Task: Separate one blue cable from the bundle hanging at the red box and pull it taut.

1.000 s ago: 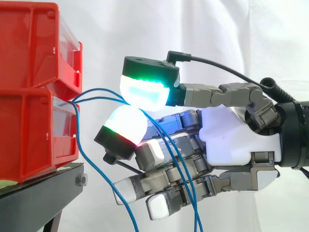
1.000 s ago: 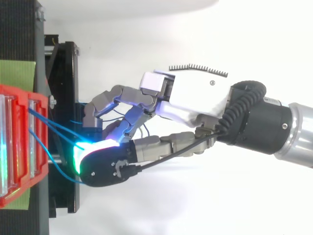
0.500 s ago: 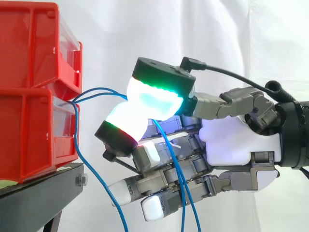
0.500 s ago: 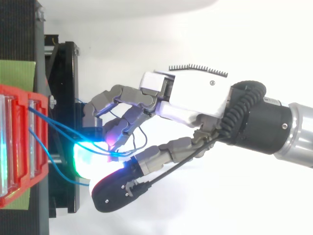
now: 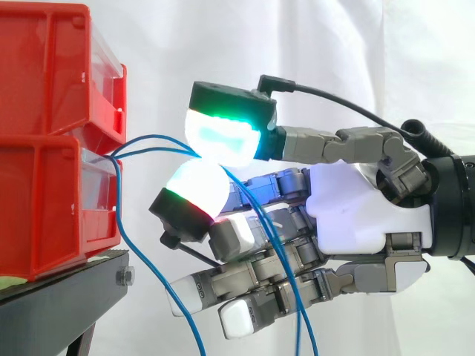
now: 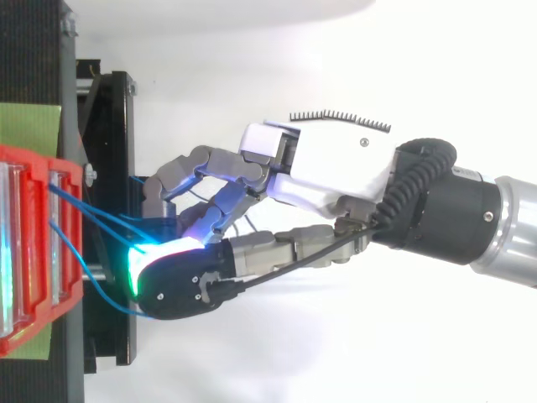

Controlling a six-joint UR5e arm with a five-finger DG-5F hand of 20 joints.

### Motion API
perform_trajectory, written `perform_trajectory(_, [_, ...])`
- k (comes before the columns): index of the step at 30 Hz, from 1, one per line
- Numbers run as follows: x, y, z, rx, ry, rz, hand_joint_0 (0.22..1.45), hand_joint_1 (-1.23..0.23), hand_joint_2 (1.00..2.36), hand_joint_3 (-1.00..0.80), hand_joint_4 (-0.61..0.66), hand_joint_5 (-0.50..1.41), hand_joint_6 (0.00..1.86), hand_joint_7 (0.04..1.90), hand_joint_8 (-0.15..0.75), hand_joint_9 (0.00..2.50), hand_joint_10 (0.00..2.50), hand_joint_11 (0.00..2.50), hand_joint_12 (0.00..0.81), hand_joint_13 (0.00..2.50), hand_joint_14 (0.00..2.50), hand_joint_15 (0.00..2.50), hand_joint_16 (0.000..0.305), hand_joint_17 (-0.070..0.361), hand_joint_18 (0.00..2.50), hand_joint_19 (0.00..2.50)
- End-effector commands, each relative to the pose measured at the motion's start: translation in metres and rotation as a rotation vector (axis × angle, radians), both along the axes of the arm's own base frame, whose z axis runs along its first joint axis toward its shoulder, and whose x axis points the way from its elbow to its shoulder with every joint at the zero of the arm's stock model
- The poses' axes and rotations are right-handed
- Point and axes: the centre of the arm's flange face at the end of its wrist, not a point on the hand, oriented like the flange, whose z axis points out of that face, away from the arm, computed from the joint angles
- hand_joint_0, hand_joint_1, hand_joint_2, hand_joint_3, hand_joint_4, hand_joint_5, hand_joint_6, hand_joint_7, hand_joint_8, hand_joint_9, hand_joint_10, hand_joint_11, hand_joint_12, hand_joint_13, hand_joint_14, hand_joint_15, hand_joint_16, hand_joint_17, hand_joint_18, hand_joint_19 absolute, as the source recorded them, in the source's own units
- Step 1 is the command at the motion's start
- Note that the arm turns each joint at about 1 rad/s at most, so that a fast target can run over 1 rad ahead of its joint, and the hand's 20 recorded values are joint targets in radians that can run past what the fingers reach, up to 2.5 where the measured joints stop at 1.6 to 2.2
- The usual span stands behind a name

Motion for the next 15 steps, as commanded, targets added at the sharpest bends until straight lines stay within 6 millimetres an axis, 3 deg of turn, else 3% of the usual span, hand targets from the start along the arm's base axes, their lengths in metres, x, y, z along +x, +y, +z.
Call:
perform_trajectory(1, [0.0,0.0001,0.0,0.0,0.0,0.0,0.62,-0.8,1.02,-0.01,0.05,-0.14,0.91,1.24,0.409,1.07,0.02,1.03,0.42,0.71,0.01,0.49,0.059,0.133,0.76,0.59])
perform_trajectory(4, [0.0,0.0001,0.0,0.0,0.0,0.0,0.68,-0.87,1.03,0.02,-0.06,-0.16,0.94,1.36,0.38,1.03,0.02,1.04,0.398,0.65,0.02,0.48,0.055,0.123,0.71,0.58])
perform_trajectory(6, [0.0,0.0,0.0,0.0,0.0,-0.002,0.73,-0.9,1.03,-0.06,-0.04,-0.17,0.95,1.35,0.366,0.98,0.02,1.03,0.396,0.62,0.02,0.47,0.054,0.122,0.68,0.57])
perform_trajectory(10, [0.0,0.0001,0.0,0.0,0.0,0.0,0.82,-0.92,1.0,-0.45,0.01,-0.18,0.94,1.25,0.35,0.95,0.02,1.01,0.391,0.58,0.01,0.43,0.053,0.12,0.64,0.54])
perform_trajectory(12, [0.0,-0.0011,0.0,-0.002,0.0,-0.002,0.79,-0.93,1.0,-0.5,0.05,-0.17,0.94,1.27,0.352,0.95,0.02,1.02,0.39,0.58,0.02,0.41,0.053,0.12,0.67,0.52])
perform_trajectory(15, [0.0,-0.0009,0.0,-0.008,0.001,0.0,0.55,-0.72,1.0,-0.5,0.13,-0.15,0.92,1.17,0.374,1.03,0.02,1.01,0.399,0.62,0.02,0.44,0.055,0.124,0.68,0.56])
